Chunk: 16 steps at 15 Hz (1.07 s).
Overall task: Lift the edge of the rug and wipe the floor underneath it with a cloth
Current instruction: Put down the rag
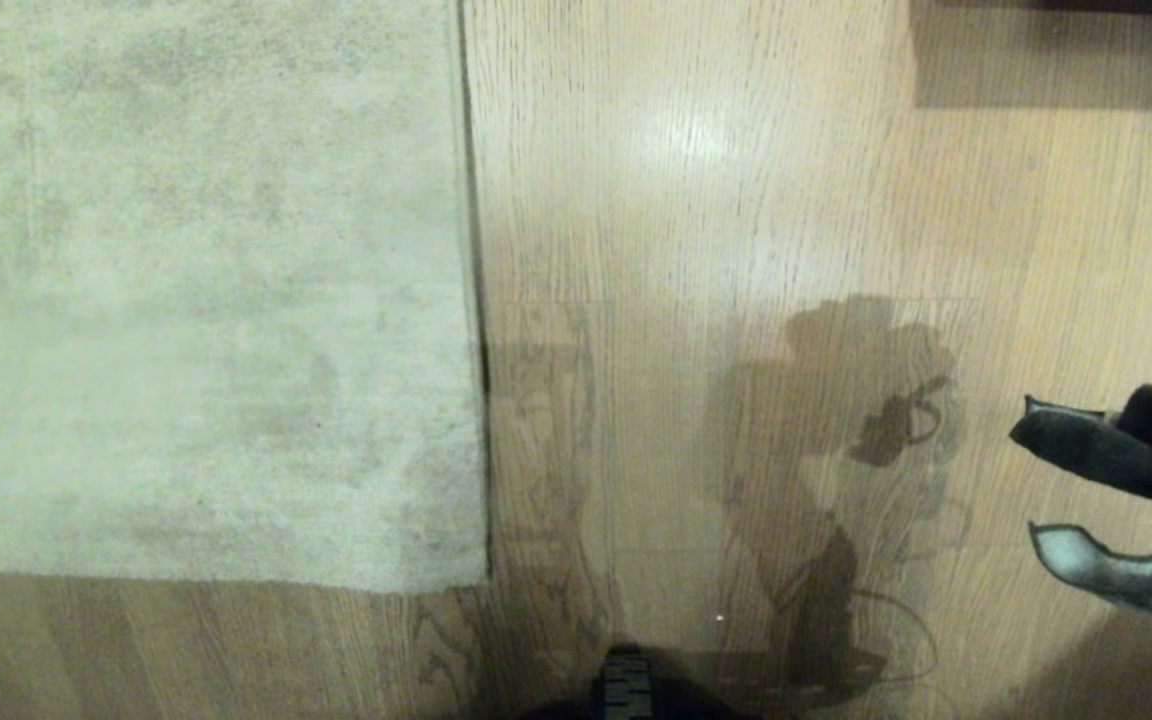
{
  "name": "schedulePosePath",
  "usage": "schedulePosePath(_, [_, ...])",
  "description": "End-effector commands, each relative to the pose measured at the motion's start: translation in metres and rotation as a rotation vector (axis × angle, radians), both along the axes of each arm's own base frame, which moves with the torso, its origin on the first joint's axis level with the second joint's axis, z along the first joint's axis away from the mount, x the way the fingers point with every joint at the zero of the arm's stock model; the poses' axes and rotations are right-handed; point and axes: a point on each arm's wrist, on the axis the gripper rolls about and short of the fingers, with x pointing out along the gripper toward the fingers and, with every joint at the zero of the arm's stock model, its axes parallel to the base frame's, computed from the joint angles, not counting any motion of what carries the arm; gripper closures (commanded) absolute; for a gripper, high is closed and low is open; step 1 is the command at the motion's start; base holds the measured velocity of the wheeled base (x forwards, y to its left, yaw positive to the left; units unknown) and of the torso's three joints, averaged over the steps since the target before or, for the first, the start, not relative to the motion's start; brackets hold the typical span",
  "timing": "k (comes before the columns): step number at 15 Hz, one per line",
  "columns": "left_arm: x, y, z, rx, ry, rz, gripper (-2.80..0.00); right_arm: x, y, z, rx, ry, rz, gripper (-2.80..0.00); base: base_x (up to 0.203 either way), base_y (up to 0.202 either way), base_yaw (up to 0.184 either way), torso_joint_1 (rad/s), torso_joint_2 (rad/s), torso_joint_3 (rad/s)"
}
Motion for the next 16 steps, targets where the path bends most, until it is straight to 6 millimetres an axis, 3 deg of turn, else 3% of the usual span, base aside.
schedulePosePath(1, [0.0, 0.0, 0.0, -0.001, 0.001, 0.001, 0.0, 0.042, -0.002, -0.006, 0.012, 0.098, -0.021, 0.0, 0.0, 0.0, 0.0, 0.0, 0.0, 0.0])
schedulePosePath(6, [0.0, 0.0, 0.0, -0.001, 0.001, 0.001, 0.0, 0.127, -0.027, -0.017, 0.031, 0.056, -0.142, 0.0, 0.0, 0.0, 0.0, 0.0, 0.0, 0.0])
schedulePosePath(10, [0.0, 0.0, 0.0, -0.001, 0.001, 0.0, 0.0, 0.189, -0.055, 0.003, 0.02, -0.101, -0.203, 0.0, 0.0, 0.0, 0.0, 0.0, 0.0, 0.0])
schedulePosePath(12, [0.0, 0.0, 0.0, -0.001, 0.001, 0.001, 0.0, 0.202, -0.068, 0.007, 0.015, -0.128, -0.23, 0.0, 0.0, 0.0, 0.0, 0.0, 0.0, 0.0])
schedulePosePath(16, [0.0, 0.0, 0.0, -0.001, 0.001, -0.001, 0.0, 0.201, -0.099, 0.004, -0.002, -0.121, -0.253, 0.0, 0.0, 0.0, 0.0, 0.0, 0.0, 0.0])
